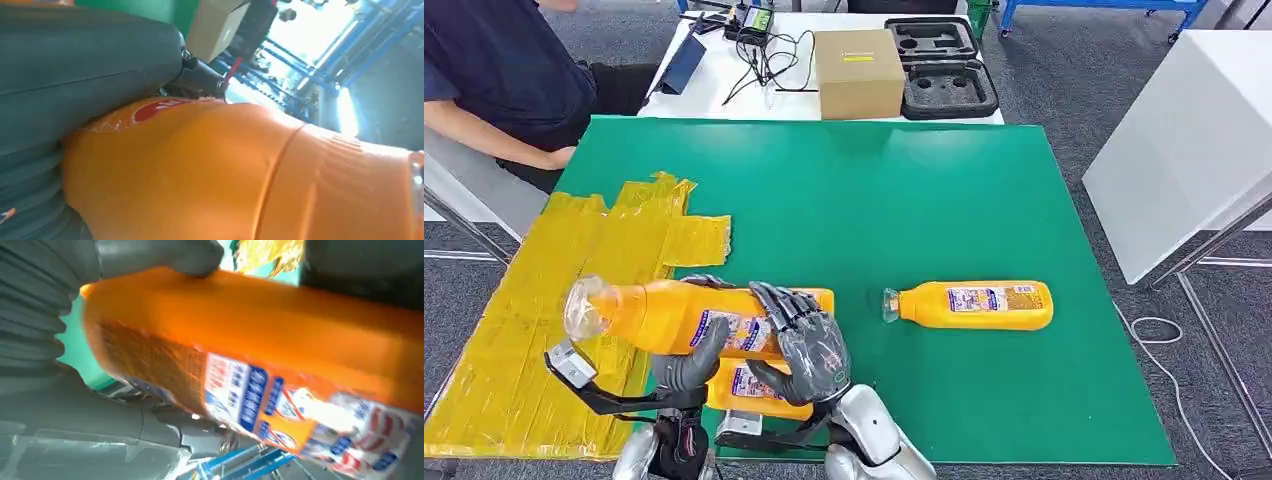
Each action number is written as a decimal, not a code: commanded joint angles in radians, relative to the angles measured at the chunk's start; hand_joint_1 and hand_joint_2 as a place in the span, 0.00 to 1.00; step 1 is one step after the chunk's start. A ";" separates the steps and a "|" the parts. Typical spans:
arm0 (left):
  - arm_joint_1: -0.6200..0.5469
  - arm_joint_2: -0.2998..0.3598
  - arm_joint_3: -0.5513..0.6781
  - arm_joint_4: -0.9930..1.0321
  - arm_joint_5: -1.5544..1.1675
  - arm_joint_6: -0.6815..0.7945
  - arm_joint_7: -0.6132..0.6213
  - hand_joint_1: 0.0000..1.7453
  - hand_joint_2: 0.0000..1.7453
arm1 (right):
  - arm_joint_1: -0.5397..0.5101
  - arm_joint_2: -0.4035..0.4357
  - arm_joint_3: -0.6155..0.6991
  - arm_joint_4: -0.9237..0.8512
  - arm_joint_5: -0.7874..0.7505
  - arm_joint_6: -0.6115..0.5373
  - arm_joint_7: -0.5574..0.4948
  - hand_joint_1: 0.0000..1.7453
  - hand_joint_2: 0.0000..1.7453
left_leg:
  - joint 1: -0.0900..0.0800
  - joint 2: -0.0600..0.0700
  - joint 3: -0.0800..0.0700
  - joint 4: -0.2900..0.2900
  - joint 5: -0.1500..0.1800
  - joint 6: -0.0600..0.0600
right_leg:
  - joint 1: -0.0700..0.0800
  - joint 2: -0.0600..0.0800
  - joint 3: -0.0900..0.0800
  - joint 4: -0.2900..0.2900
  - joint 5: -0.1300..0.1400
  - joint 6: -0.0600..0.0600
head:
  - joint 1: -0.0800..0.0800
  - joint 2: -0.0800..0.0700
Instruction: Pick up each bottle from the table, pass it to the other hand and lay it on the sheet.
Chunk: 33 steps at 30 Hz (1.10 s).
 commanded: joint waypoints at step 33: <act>-0.170 0.213 0.309 0.071 -1.836 1.067 0.237 1.00 1.00 | 0.417 -0.294 -0.105 -0.904 -0.174 0.126 0.015 0.00 0.00 | 0.000 -0.004 0.002 -0.003 0.001 -0.002 | 0.000 -0.005 0.003 -0.002 0.000 -0.002 | -0.004 0.000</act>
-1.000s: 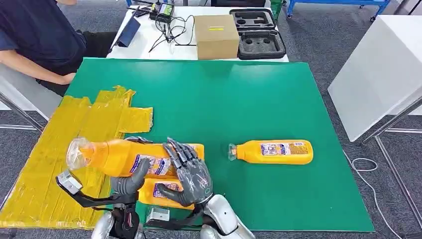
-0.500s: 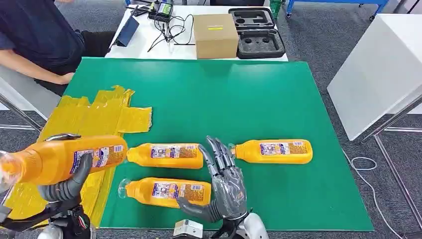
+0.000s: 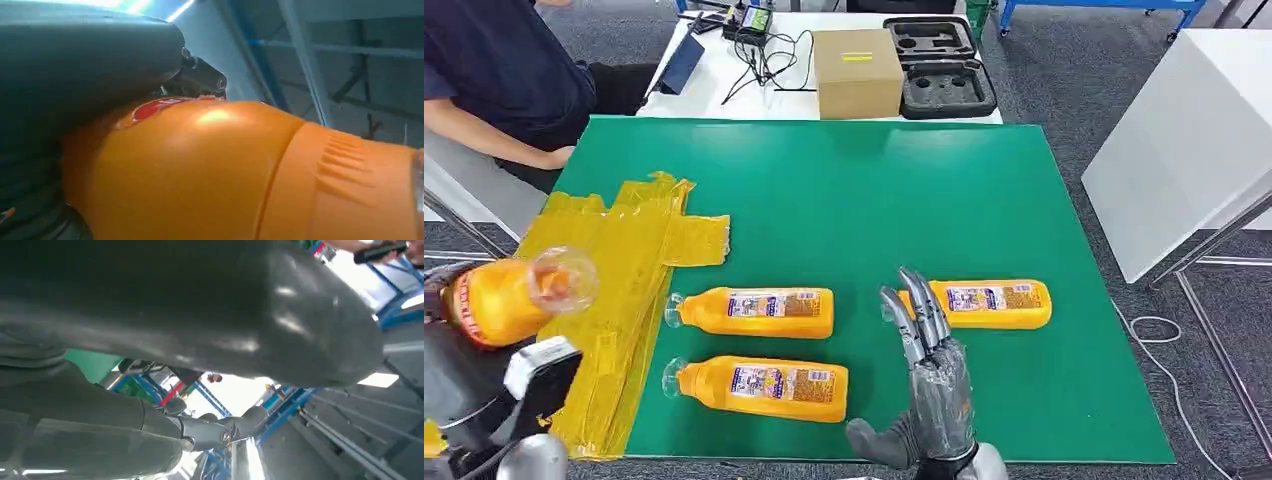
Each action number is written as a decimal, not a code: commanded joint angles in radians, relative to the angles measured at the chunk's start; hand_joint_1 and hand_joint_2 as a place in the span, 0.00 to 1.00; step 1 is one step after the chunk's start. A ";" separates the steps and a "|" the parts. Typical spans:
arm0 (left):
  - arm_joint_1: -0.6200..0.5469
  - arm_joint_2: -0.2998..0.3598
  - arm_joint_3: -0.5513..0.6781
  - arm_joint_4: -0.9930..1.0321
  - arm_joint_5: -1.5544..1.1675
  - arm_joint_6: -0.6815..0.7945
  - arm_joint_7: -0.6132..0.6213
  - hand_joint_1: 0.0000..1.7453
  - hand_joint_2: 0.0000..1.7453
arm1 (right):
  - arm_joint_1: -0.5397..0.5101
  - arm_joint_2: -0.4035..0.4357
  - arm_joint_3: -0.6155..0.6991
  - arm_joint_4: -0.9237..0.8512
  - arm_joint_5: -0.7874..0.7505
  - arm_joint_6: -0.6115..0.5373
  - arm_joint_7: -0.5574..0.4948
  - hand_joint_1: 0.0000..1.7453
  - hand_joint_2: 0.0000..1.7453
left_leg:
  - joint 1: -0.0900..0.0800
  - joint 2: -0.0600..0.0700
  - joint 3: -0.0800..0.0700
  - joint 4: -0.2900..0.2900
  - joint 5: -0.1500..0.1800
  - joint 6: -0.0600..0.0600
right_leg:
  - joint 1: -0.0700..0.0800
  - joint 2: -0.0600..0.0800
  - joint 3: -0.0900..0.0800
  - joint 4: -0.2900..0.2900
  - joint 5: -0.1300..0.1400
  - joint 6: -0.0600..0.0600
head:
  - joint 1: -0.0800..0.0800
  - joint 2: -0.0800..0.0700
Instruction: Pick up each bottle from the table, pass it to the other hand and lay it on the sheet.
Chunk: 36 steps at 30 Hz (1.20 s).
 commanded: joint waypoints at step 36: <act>-0.845 -0.008 -0.897 1.424 -0.360 -0.063 0.691 0.84 1.00 | 0.087 -0.128 -0.008 -0.069 0.072 -0.135 0.106 0.00 0.00 | -0.001 0.000 0.001 0.002 0.001 -0.002 | 0.000 -0.002 0.003 0.000 0.001 0.000 | 0.000 0.000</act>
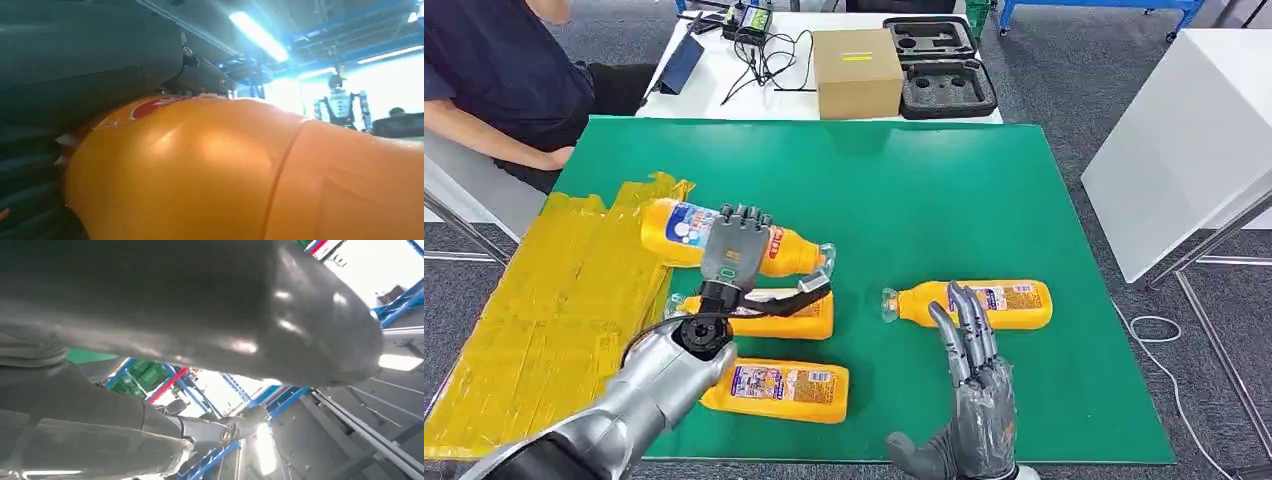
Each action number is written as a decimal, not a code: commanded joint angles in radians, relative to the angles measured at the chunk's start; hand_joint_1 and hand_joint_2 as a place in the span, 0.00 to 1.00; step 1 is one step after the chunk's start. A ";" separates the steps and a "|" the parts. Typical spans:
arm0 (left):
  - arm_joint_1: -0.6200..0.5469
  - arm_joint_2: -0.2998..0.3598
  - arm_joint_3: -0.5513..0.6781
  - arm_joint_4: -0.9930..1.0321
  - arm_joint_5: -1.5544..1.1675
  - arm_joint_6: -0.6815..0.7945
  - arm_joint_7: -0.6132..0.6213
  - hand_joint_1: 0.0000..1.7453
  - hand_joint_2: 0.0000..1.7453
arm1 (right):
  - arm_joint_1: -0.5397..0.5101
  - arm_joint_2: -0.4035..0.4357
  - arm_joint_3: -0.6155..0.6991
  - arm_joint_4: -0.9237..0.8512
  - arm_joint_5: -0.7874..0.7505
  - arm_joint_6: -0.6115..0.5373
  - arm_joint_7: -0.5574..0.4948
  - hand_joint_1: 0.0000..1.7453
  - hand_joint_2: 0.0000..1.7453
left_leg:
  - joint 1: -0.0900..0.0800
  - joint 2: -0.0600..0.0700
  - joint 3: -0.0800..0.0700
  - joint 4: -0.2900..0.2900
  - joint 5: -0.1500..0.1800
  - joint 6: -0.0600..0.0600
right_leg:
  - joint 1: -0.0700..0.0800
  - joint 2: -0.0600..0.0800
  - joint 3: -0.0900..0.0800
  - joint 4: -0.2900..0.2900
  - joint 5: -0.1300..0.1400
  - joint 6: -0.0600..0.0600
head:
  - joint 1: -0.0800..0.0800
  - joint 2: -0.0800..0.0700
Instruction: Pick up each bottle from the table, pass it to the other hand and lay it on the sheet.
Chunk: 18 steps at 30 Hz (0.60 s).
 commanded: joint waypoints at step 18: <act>-0.128 -0.008 0.026 0.135 0.000 -0.057 0.020 0.87 1.00 | -0.018 -0.090 0.081 0.004 0.033 -0.074 0.137 0.00 0.00 | 0.002 0.001 0.000 0.000 -0.001 -0.002 | 0.002 0.001 0.001 0.000 0.000 -0.001 | 0.000 0.000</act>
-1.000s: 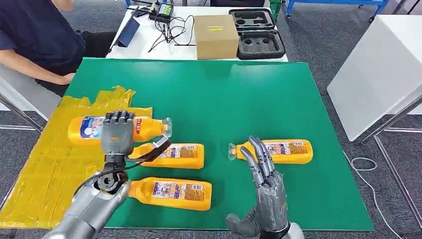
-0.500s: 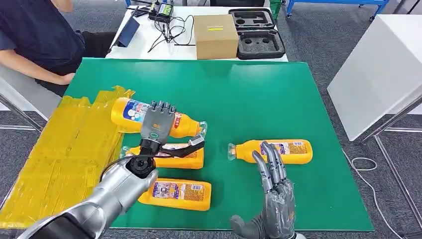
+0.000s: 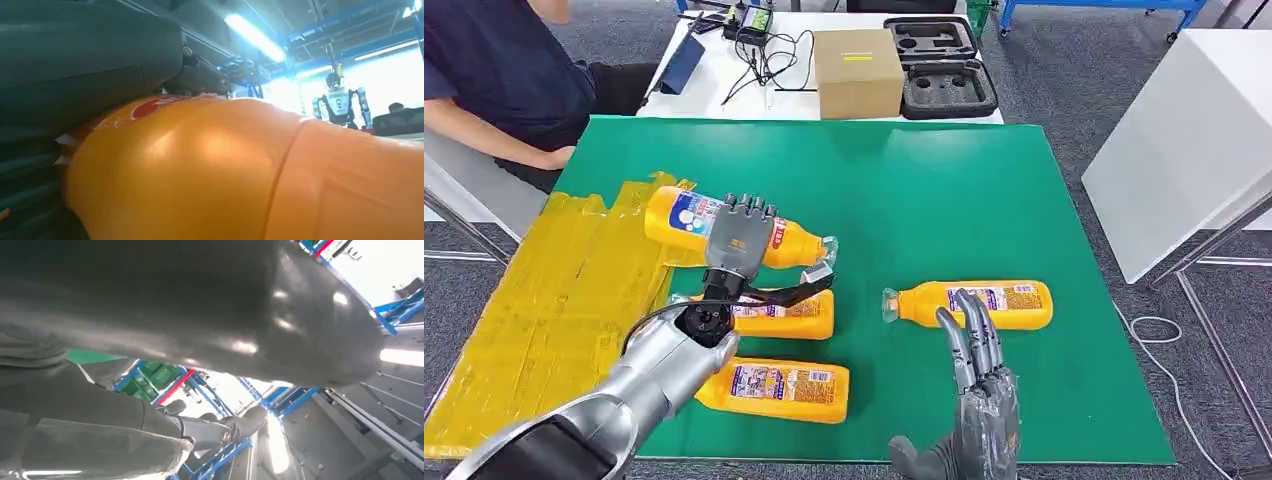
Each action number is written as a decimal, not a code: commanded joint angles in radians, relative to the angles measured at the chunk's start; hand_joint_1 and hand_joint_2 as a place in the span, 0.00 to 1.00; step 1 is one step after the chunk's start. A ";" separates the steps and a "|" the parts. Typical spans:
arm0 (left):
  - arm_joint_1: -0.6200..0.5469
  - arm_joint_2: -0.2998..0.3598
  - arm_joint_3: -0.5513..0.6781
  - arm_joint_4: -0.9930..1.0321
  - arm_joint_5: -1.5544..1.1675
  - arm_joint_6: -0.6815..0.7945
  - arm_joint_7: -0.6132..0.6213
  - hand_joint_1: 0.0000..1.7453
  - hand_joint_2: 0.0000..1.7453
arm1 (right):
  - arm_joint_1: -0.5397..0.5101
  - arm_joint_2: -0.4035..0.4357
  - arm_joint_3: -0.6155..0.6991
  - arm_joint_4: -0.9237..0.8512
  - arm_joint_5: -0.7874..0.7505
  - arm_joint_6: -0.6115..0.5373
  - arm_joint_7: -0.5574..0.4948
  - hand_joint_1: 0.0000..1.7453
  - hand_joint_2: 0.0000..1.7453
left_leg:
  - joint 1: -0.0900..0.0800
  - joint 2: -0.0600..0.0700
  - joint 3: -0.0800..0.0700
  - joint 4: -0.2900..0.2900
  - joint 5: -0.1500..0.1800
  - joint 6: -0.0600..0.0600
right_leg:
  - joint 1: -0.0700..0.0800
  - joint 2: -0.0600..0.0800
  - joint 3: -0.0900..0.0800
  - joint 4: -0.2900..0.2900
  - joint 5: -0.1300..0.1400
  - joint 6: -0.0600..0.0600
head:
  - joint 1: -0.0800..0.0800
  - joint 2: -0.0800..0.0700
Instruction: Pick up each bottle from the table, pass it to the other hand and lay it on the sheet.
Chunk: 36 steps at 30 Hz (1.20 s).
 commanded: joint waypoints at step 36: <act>-0.034 0.266 0.330 0.030 0.002 -0.036 0.023 0.79 1.00 | -0.043 -0.077 0.127 0.007 0.013 0.039 0.072 0.00 0.00 | 0.002 0.004 0.002 -0.001 -0.001 -0.002 | 0.002 0.003 0.001 0.000 0.000 -0.001 | 0.000 0.000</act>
